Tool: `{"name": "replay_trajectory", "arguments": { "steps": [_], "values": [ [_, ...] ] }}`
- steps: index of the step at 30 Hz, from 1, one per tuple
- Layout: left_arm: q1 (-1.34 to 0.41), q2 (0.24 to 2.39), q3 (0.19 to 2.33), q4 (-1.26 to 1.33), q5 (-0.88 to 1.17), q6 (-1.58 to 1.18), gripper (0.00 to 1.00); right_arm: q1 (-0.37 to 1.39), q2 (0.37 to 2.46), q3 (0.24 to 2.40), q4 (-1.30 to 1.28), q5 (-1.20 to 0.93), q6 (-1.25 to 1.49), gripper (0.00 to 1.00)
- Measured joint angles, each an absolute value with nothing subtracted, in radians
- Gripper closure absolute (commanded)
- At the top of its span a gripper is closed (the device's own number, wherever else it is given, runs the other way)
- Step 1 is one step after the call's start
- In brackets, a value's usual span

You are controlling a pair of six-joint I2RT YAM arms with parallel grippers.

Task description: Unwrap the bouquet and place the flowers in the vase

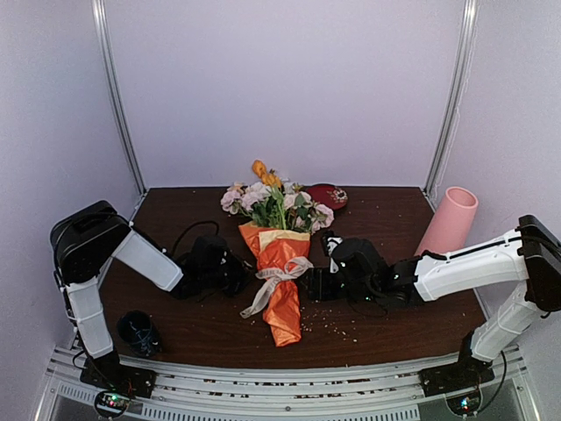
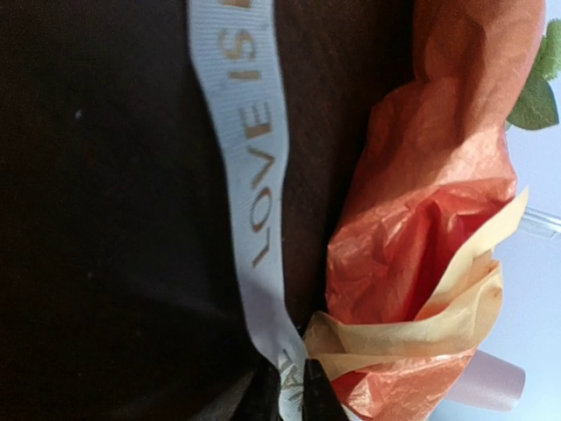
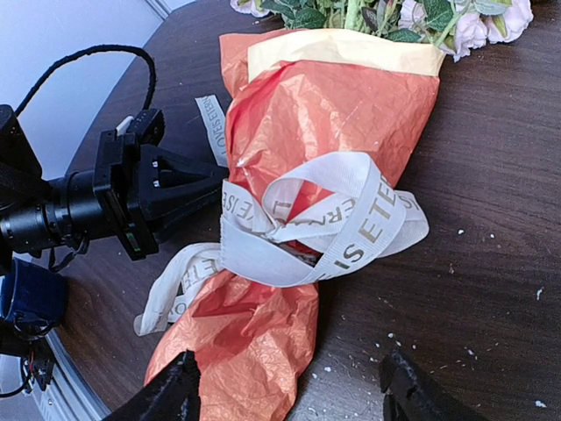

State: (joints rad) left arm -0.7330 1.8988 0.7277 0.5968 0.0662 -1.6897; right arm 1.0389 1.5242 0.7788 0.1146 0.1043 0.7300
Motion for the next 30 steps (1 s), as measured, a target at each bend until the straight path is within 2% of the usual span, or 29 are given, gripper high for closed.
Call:
{"name": "replay_trajectory", "arguments": {
  "steps": [2, 11, 21, 30],
  "values": [
    [-0.733, 1.899, 0.728, 0.597, 0.066, -1.689, 1.0, 1.04, 1.524, 0.779, 0.114, 0.104, 0.73, 0.3],
    [-0.732, 1.873, 0.706, 0.598, 0.058, -1.674, 1.0, 1.048, 1.524, 0.779, 0.105, 0.104, 0.73, 0.3],
    [-0.732, 1.624, 0.654, 0.521, -0.007, -1.602, 1.0, 1.05, 1.525, 0.779, 0.1, 0.105, 0.73, 0.3],
    [-0.736, 1.538, 0.623, 0.431, -0.067, -1.543, 1.0, 1.062, 1.53, 0.781, 0.102, 0.105, 0.733, 0.3]
  ]
}}
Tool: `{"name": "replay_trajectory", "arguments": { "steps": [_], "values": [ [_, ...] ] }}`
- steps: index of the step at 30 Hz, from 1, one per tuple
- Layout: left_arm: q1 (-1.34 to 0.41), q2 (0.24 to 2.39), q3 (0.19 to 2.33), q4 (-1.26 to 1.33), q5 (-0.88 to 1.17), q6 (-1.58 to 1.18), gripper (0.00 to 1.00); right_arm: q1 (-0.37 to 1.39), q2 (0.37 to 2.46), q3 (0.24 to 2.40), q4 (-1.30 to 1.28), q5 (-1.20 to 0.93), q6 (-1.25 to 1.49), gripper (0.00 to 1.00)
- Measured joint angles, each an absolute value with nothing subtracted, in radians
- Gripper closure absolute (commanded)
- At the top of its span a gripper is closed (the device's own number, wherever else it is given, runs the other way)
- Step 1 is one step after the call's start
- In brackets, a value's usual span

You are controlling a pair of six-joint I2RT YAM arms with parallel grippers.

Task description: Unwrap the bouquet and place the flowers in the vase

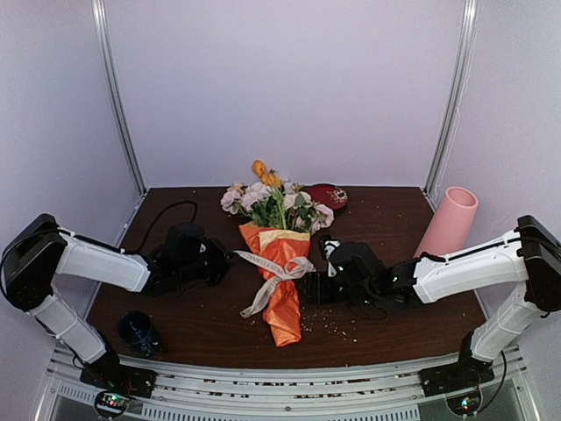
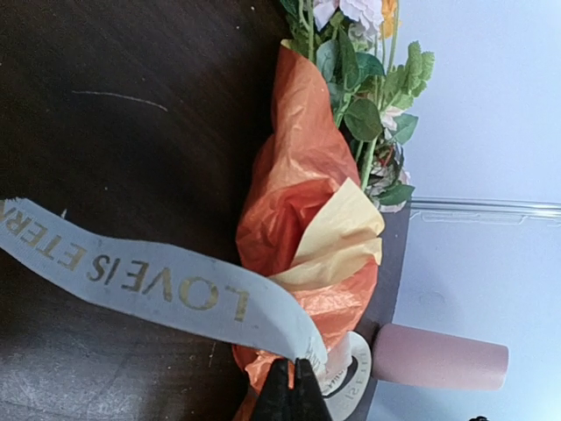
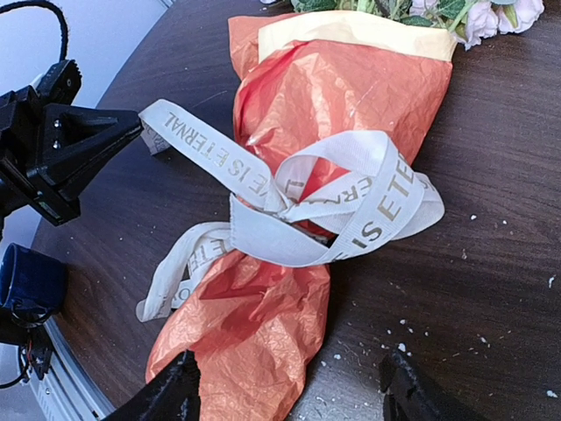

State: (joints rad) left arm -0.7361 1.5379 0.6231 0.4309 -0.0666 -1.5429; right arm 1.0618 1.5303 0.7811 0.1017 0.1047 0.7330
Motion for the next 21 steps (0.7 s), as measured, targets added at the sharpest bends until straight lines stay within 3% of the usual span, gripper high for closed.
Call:
{"name": "replay_trajectory", "arguments": {
  "steps": [6, 8, 12, 21],
  "values": [
    [-0.754, 1.534, 0.622, 0.389, -0.072, -1.474, 0.35, 1.075, 1.54, 0.781, 0.102, 0.104, 0.734, 0.29],
    [-0.772, 1.531, 0.613, 0.396, -0.072, -1.459, 0.19, 1.076, 1.54, 0.782, 0.102, 0.105, 0.734, 0.29],
    [-0.807, 1.53, 0.588, 0.416, -0.073, -1.451, 0.09, 1.076, 1.54, 0.782, 0.102, 0.105, 0.734, 0.29],
    [-0.86, 1.602, 0.576, 0.537, -0.062, -1.492, 0.07, 1.081, 1.54, 0.782, 0.122, 0.105, 0.746, 0.29]
  ]
}}
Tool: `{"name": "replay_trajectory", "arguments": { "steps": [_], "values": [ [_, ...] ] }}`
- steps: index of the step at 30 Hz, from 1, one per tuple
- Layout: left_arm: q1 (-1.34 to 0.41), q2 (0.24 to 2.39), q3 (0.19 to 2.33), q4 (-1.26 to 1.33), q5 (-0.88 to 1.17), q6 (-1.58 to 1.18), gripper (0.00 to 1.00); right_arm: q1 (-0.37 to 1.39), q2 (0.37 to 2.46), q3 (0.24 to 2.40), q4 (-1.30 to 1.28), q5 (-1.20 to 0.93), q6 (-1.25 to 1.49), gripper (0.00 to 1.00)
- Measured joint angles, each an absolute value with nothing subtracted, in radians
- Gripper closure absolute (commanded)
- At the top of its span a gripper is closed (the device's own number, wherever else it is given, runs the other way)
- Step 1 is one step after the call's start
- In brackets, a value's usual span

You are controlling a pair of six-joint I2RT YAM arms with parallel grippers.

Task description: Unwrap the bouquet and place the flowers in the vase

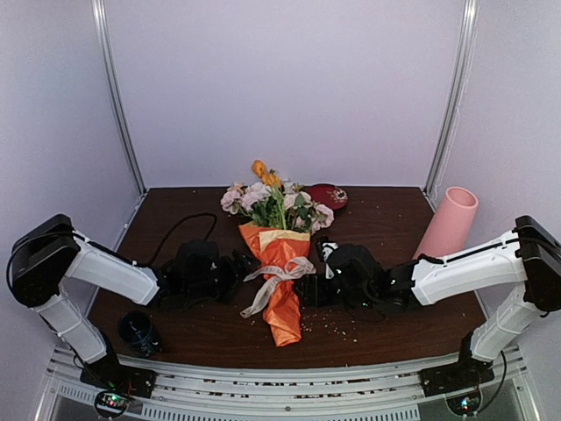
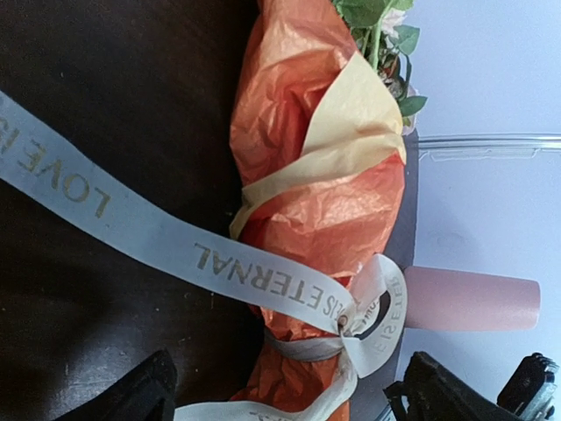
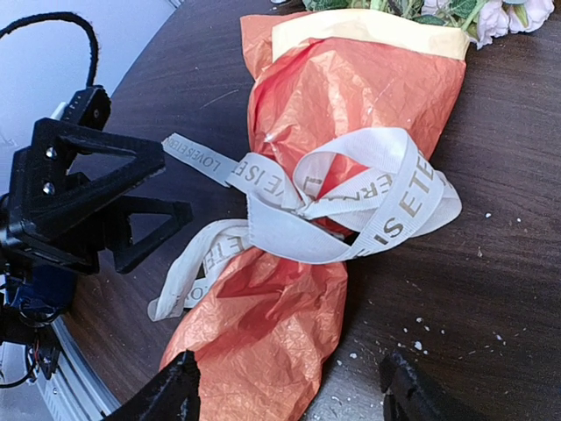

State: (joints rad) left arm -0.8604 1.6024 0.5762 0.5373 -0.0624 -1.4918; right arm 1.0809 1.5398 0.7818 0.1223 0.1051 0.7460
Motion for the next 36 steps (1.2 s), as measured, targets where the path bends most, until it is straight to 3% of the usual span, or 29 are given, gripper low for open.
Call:
{"name": "replay_trajectory", "arguments": {
  "steps": [10, 29, 33, 36],
  "values": [
    [-0.867, 1.759, 0.561, 0.733, -0.065, -1.596, 0.13, 1.089, 1.539, 0.778, 0.13, 0.109, 0.76, 0.29],
    [-0.813, 1.875, 0.617, 0.785, -0.13, -1.741, 0.49, 1.089, 1.536, 0.771, 0.121, 0.117, 0.764, 0.29],
    [-0.804, 1.892, 0.62, 0.802, -0.129, -1.743, 0.54, 1.089, 1.532, 0.771, 0.122, 0.12, 0.765, 0.29],
    [-0.801, 1.909, 0.635, 0.806, -0.127, -1.743, 0.52, 1.089, 1.531, 0.771, 0.121, 0.121, 0.766, 0.29]
  ]
}}
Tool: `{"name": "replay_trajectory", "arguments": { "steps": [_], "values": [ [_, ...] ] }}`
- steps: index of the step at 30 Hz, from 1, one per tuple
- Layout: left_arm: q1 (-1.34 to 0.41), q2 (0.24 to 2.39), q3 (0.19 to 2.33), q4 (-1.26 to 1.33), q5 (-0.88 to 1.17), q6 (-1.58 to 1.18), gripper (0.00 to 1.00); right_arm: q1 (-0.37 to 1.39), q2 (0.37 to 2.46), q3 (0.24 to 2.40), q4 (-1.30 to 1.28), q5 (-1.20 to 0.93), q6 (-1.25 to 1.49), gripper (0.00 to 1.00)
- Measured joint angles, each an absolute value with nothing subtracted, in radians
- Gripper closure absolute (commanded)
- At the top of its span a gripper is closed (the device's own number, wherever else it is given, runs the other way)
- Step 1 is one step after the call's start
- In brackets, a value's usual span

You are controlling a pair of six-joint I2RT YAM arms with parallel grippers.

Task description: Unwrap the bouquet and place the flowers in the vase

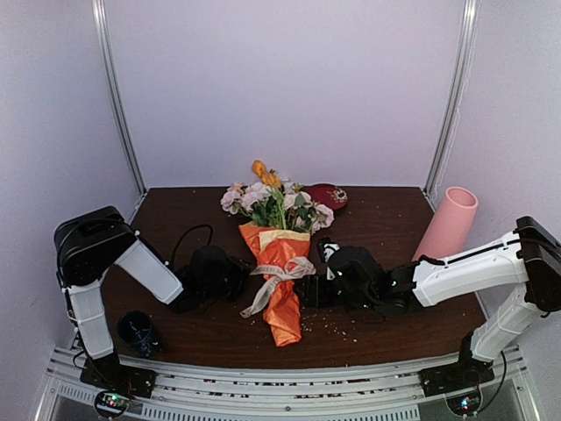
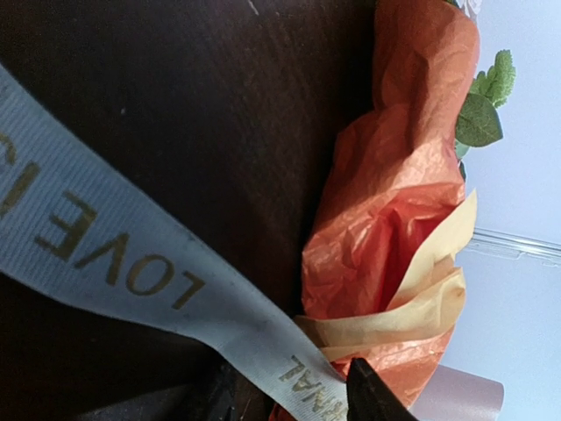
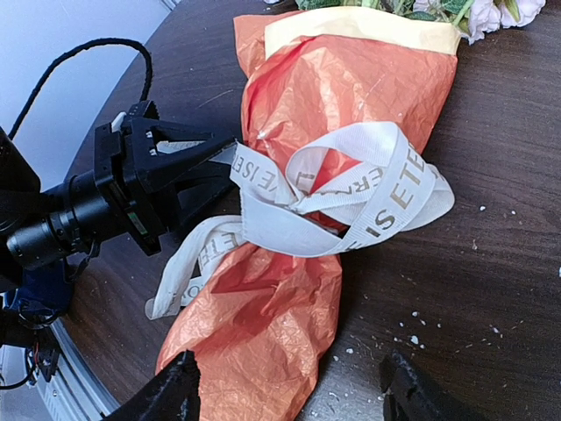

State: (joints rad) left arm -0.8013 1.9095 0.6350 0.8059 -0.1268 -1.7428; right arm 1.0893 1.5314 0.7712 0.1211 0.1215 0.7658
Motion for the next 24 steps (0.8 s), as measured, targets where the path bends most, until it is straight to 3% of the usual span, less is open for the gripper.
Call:
{"name": "replay_trajectory", "arguments": {
  "steps": [6, 16, 24],
  "values": [
    [-0.784, 1.938, 0.675, 0.822, -0.115, -1.737, 0.39, 1.089, 1.531, 0.771, 0.115, 0.126, 0.766, 0.29],
    [-0.779, 1.964, 0.697, 0.813, -0.096, -1.726, 0.65, 1.089, 1.531, 0.767, 0.107, 0.132, 0.765, 0.29],
    [-0.779, 1.93, 0.657, 0.799, -0.101, -1.722, 0.68, 1.089, 1.531, 0.766, 0.107, 0.132, 0.765, 0.29]
  ]
}}
